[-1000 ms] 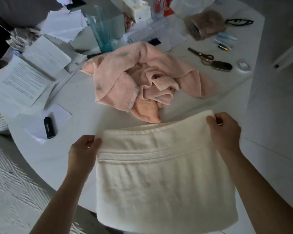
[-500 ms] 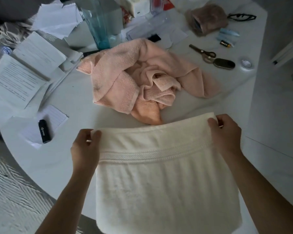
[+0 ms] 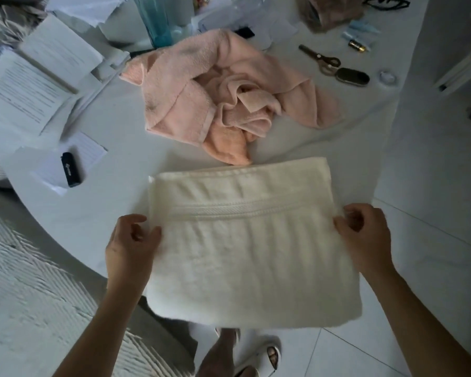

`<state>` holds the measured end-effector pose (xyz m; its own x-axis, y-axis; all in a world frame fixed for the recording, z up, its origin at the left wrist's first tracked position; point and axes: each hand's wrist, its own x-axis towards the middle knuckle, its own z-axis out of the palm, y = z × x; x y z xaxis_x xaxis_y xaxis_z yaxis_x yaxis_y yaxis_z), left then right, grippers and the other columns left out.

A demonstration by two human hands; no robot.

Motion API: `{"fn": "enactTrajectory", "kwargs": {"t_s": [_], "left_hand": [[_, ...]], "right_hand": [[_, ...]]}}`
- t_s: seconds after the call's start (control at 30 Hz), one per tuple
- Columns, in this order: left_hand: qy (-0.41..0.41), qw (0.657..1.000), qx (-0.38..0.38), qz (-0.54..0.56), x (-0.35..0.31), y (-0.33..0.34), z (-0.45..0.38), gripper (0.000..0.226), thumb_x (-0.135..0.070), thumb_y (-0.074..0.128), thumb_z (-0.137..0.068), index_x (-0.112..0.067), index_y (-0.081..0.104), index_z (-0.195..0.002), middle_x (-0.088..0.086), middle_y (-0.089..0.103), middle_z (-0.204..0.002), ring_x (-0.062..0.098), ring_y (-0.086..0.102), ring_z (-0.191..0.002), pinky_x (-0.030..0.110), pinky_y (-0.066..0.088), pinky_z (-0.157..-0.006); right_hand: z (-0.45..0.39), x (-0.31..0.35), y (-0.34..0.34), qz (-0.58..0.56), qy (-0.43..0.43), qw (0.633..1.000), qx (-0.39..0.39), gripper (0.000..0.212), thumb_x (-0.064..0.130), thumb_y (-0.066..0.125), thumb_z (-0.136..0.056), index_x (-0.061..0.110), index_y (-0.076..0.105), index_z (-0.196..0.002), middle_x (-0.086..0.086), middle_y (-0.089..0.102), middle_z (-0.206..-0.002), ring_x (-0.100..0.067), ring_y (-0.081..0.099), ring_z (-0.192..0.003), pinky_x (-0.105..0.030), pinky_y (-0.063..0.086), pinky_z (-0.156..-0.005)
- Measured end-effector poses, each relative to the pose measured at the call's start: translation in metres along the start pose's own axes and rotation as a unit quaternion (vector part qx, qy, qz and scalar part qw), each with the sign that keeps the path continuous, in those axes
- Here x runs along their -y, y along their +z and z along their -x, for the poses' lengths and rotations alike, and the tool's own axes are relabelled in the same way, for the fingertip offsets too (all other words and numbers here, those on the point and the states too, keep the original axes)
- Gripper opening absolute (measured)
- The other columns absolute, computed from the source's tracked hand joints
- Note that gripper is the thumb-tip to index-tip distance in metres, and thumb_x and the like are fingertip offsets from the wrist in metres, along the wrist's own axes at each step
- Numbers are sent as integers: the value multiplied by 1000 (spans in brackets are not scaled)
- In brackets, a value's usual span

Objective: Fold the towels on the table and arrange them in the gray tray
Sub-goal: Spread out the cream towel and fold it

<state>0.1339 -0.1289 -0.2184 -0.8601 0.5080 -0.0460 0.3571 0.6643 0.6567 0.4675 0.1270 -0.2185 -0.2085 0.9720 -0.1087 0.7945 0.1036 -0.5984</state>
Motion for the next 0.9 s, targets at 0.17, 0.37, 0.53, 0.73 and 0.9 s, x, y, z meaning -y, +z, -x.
{"fn": "enactTrajectory", "kwargs": {"t_s": [0.17, 0.37, 0.53, 0.73, 0.9], "left_hand": [[-62, 997, -14, 46, 21, -6, 90, 35, -24, 83, -77, -24, 56, -98, -1, 57, -92, 28, 57, -86, 49, 50, -79], [-237, 929, 108, 265, 45, 14, 149, 74, -59, 79, -66, -11, 54, -116, 12, 66, -109, 28, 67, -98, 48, 56, -91], [-233, 893, 229, 310, 75, 21, 164, 60, -65, 75, -70, -30, 66, -118, -3, 73, -117, 19, 67, -110, 40, 50, -92], [-338, 826, 179, 414, 99, 23, 165, 28, -32, 57, -97, -12, 65, -115, 11, 73, -111, 25, 68, -103, 37, 55, -86], [-354, 821, 127, 430, 114, 9, 189, 9, -7, 58, -94, -2, 65, -99, 15, 66, -81, 21, 66, -69, 28, 57, -53]], "right_hand": [[78, -44, -4, -173, 108, 979, 17, 35, 36, 75, -79, 30, 53, -106, 8, 60, -106, -8, 62, -88, -26, 48, -67], [123, -86, 3, -290, 208, 925, 134, 17, 35, 63, -92, 26, 64, -106, -1, 67, -112, -19, 61, -103, -39, 49, -86], [134, -103, -6, -290, 204, 918, 178, 20, 26, 67, -78, 17, 62, -94, -2, 65, -91, -20, 60, -88, -35, 48, -80], [148, -132, -11, -290, 227, 902, 225, 13, 13, 62, -94, 11, 74, -98, -15, 76, -96, -26, 73, -93, -37, 55, -84], [156, -137, -28, -335, 213, 894, 207, 21, 7, 53, -97, -1, 72, -94, -20, 75, -93, -30, 73, -94, -32, 59, -88]]}}
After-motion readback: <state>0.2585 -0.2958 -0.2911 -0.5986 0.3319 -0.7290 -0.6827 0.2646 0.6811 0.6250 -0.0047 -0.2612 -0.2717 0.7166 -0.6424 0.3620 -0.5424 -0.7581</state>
